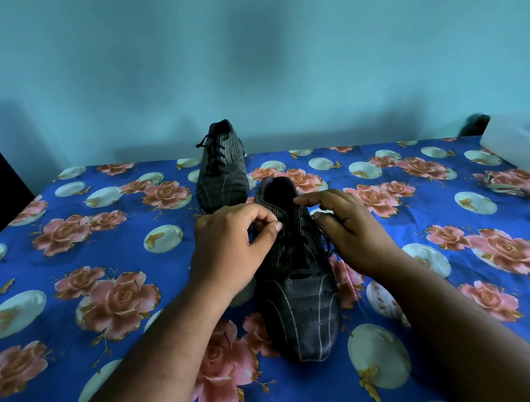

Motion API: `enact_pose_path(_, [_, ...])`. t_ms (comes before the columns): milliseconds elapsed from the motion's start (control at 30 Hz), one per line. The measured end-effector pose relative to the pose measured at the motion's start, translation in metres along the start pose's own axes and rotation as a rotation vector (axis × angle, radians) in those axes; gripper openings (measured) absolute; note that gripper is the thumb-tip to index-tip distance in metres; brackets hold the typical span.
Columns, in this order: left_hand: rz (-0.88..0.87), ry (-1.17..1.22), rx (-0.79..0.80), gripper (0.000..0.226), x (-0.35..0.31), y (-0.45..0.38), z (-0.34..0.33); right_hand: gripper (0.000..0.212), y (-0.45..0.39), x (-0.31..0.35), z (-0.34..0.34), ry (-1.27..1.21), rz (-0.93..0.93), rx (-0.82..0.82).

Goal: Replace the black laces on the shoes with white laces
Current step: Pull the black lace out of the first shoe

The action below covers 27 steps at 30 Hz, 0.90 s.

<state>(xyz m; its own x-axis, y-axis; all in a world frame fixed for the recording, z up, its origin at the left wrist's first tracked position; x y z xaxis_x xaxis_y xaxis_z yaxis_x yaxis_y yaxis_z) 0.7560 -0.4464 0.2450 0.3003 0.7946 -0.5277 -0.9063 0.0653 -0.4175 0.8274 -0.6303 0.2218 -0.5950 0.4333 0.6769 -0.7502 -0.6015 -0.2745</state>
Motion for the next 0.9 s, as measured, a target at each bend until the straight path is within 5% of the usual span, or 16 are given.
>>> enact_pose_path(200, [0.04,-0.122,-0.03,0.021,0.007,0.0,0.006,0.04,0.0,0.0,0.0,-0.015,0.01,-0.005])
enact_pose_path(400, [0.307,-0.15,-0.185,0.013,0.039,0.004,0.03,0.039,-0.001,0.003,-0.002,-0.004,0.015,0.008])
enact_pose_path(567, [0.003,-0.078,-0.004,0.042,0.008,0.0,0.004,0.039,0.0,0.0,0.0,-0.001,0.001,0.003])
enact_pose_path(633, [-0.071,-0.081,0.026,0.037,-0.005,0.0,-0.003,0.039,0.0,0.002,0.0,0.006,0.006,0.005])
enact_pose_path(900, [-0.027,-0.039,0.048,0.016,-0.003,0.0,-0.012,0.039,0.001,0.003,0.0,0.007,-0.006,0.014])
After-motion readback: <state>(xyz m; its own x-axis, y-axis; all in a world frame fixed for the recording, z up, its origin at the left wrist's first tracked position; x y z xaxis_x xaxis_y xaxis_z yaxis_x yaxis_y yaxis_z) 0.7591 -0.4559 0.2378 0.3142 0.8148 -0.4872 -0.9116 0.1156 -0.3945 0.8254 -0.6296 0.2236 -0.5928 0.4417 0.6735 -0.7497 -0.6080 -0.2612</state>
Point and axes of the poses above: each hand's wrist, its own y-axis away from the middle knuckle, its own z-axis out of the back of the hand, x = y × z, the point moved 7 cm from there along -y, towards the middle knuckle, and after that the axes turned 14 degrees about x, right-handed, at the moved point
